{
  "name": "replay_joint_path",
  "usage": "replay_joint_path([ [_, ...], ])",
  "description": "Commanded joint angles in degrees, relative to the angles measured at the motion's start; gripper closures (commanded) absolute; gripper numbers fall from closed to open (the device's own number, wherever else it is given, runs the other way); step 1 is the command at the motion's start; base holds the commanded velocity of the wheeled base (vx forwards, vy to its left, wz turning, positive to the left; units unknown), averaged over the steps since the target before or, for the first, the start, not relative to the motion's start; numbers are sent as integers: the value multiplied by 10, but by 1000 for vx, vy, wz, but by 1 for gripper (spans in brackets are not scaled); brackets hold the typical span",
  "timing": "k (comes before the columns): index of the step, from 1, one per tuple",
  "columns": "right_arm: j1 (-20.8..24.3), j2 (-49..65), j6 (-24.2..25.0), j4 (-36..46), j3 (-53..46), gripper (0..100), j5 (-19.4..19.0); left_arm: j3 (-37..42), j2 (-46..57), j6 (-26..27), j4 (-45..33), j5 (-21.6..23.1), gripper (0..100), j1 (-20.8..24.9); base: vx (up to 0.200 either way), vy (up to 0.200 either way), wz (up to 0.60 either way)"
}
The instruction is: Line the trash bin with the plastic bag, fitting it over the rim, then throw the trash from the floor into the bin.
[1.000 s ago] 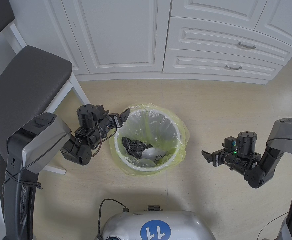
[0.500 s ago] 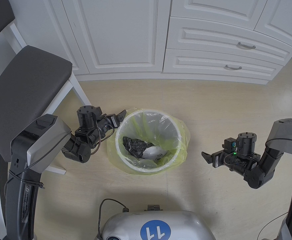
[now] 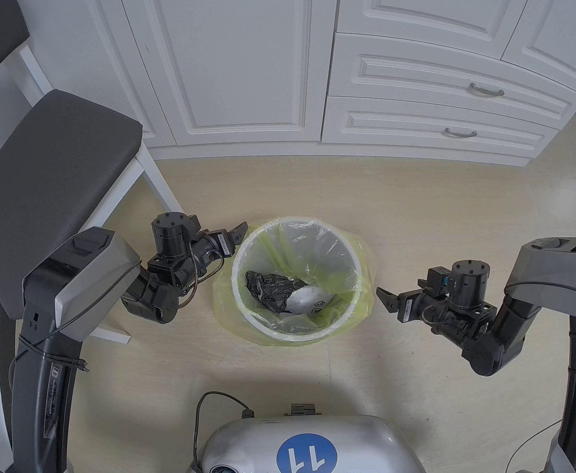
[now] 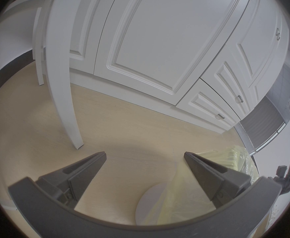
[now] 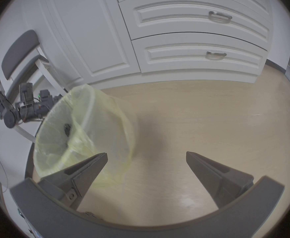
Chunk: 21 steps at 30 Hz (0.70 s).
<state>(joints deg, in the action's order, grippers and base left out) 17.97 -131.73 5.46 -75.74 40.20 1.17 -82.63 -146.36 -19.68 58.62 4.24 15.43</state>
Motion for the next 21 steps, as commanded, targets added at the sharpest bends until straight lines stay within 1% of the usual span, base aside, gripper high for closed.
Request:
replay_joint_path([
  [1, 28, -53, 19, -9, 44, 0, 3, 3, 5, -1, 1, -1, 0, 0, 0, 0, 0],
  [5, 29, -103, 29, -6, 86, 0, 16, 12, 5, 0, 4, -2, 0, 0, 0, 0, 0],
  [8, 29, -169, 47, 2, 157, 0, 17, 24, 9, 0, 10, -4, 0, 0, 0, 0, 0],
  [11, 31, -206, 65, 9, 204, 0, 19, 32, 15, 1, 10, -14, 0, 0, 0, 0, 0],
  [12, 32, -228, 72, 11, 234, 0, 23, 35, 16, 1, 11, -17, 0, 0, 0, 0, 0],
  [14, 29, -234, 78, 22, 254, 0, 29, 39, 19, 1, 11, -17, 0, 0, 0, 0, 0],
  [16, 29, -233, 89, 45, 264, 0, 31, 43, 22, 1, 11, -17, 0, 0, 0, 0, 0],
  [19, 24, -215, 97, 125, 272, 0, 33, 48, 24, 2, 11, -18, 0, 2, 0, 0, 0],
  [21, 22, -208, 100, 154, 273, 0, 36, 53, 30, 3, 11, -20, 0, 2, 0, 0, 0],
])
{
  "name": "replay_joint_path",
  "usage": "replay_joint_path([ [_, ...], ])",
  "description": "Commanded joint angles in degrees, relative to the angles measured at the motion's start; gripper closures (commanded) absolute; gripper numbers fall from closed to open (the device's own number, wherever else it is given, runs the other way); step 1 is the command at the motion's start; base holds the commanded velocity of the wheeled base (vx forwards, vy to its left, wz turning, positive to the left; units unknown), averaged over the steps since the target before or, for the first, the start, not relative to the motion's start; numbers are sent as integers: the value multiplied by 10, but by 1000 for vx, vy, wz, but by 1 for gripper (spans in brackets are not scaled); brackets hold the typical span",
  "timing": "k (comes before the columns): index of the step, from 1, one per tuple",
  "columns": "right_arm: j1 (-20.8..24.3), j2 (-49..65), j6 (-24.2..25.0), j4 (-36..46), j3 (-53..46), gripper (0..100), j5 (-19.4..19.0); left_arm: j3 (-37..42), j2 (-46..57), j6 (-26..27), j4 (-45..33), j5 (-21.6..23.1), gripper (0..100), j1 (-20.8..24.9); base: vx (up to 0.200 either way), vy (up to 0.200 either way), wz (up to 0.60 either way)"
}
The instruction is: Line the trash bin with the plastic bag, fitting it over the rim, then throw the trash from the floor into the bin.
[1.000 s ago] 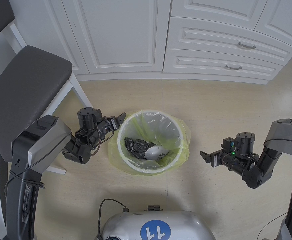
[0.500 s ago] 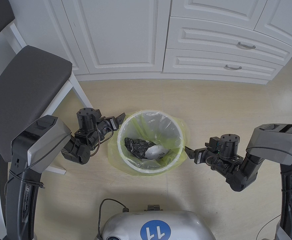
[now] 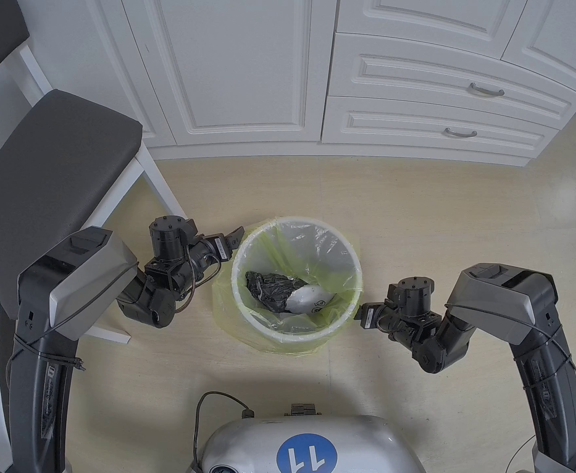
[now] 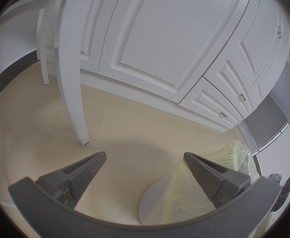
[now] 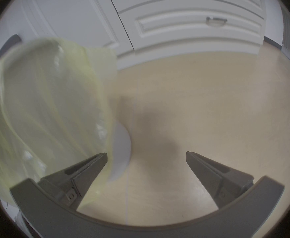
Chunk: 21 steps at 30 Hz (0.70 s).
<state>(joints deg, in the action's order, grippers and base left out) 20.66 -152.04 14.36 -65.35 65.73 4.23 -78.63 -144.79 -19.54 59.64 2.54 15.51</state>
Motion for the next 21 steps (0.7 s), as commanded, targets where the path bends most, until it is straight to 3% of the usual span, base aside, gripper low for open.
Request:
replay_joint_path([
  [1, -5, -4, 12, 53, 18, 0, 6, 15, 17, 1, 2, -4, 0, 1, 0, 0, 0],
  [6, -12, 21, 8, 27, -26, 0, 6, 43, 50, 2, 4, -7, 0, 0, 0, 0, 0],
  [15, -25, 167, -13, 11, -150, 0, -19, 81, 147, 4, 0, -9, 0, 4, 0, 0, 0],
  [21, -48, 263, -11, -5, -220, 0, -19, 87, 201, 4, -6, -10, 0, 30, 0, 0, 0],
])
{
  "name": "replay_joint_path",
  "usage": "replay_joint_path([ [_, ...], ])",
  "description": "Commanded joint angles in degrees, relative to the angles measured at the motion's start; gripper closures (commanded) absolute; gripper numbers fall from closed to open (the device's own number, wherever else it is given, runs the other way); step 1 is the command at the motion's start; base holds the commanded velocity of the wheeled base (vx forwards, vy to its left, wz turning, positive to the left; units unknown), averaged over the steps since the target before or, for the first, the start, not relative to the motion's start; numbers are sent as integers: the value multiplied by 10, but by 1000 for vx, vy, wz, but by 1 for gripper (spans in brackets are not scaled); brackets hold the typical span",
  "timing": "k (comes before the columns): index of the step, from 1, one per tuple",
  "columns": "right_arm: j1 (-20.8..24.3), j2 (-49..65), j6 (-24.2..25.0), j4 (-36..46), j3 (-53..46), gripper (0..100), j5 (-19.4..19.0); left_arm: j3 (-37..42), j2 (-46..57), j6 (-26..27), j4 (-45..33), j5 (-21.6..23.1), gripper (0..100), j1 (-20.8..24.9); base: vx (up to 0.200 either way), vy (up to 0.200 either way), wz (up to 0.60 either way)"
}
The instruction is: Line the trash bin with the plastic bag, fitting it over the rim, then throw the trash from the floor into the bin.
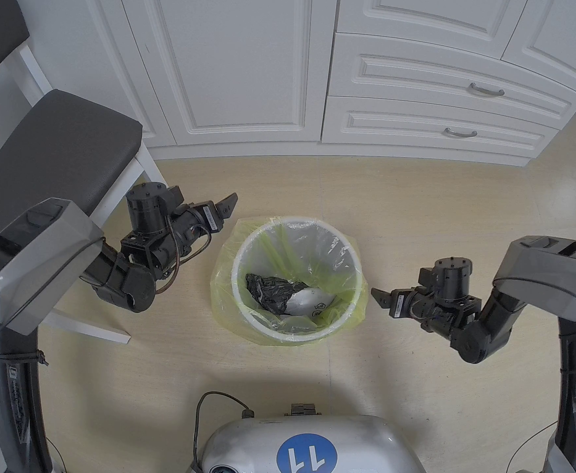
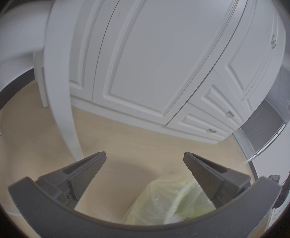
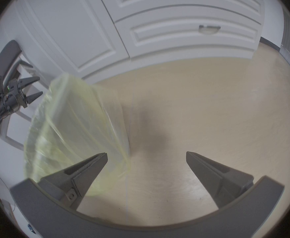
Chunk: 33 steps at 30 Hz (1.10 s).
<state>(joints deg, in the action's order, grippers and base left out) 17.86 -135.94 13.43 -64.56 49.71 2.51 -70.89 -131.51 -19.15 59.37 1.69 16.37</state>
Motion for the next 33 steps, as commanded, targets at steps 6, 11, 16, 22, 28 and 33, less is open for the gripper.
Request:
replay_joint_path([
  [6, -41, 220, -13, -36, -139, 0, 6, 50, 142, -1, -3, -15, 0, 60, 0, 0, 0],
  [11, -34, 385, -34, -38, -218, 0, 7, 73, 238, 3, -4, -40, 0, 76, 0, 0, 0],
  [16, -5, 524, -46, -29, -268, 0, 8, 80, 351, 4, -63, -50, 0, 73, 0, 0, 0],
  [22, -6, 587, -56, -26, -298, 0, 26, 115, 472, 7, -117, -52, 0, 74, 0, 0, 0],
  [28, -16, 635, -68, -26, -341, 0, 65, 202, 601, 41, -138, -53, 0, 57, 0, 0, 0],
  [33, -17, 680, -75, -26, -389, 0, 67, 258, 652, 61, -138, -54, 0, -9, 0, 0, 0],
])
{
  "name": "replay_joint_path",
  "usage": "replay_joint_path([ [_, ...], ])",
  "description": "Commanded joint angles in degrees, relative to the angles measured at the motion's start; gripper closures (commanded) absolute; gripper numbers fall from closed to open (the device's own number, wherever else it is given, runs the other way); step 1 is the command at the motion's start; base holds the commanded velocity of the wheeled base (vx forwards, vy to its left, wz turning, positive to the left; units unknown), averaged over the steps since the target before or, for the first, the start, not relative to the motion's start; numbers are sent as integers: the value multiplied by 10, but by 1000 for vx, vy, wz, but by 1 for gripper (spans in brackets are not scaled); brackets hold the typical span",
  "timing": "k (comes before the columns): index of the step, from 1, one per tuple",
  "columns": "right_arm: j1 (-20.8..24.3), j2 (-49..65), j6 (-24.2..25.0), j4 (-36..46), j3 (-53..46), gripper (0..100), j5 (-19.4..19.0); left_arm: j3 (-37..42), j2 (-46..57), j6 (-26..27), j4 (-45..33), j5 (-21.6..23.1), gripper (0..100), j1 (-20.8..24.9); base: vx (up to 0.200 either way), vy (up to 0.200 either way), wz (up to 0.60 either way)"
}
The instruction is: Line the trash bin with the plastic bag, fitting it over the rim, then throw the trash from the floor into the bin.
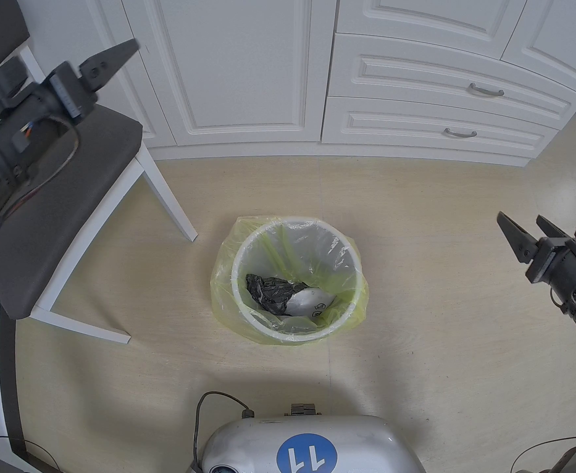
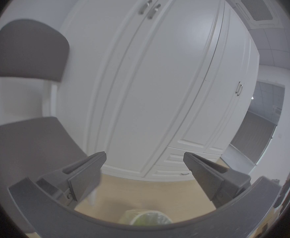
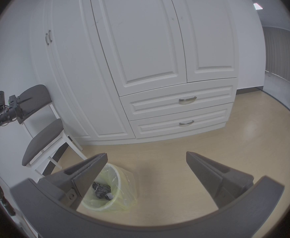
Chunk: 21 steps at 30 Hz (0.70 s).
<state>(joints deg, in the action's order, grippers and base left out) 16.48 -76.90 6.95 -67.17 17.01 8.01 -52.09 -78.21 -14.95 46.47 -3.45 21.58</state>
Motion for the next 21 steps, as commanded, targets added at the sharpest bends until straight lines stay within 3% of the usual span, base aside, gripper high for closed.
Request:
replay_joint_path([
  [1, -3, 102, -15, 0, -76, 0, 13, 83, 133, 20, -9, -2, 0, -77, 0, 0, 0],
  [4, -3, 137, -28, 0, -102, 0, 17, 106, 170, 22, -17, -2, 0, -98, 0, 0, 0],
  [11, -3, 279, -92, 61, -159, 0, 61, 129, 303, 21, -126, 5, 0, -104, 0, 0, 0],
  [12, -1, 338, -91, 107, -170, 0, 77, 136, 335, 22, -149, 5, 0, -104, 0, 0, 0],
  [16, -5, 517, -76, 322, -141, 0, 80, 139, 367, 22, -185, 0, 0, -104, 0, 0, 0],
  [18, -24, 558, -74, 411, -101, 0, 79, 139, 377, 23, -190, -1, 0, -105, 0, 0, 0],
  [21, -41, 569, -72, 471, -49, 0, 73, 139, 397, 41, -199, -1, 0, -108, 0, 0, 0],
])
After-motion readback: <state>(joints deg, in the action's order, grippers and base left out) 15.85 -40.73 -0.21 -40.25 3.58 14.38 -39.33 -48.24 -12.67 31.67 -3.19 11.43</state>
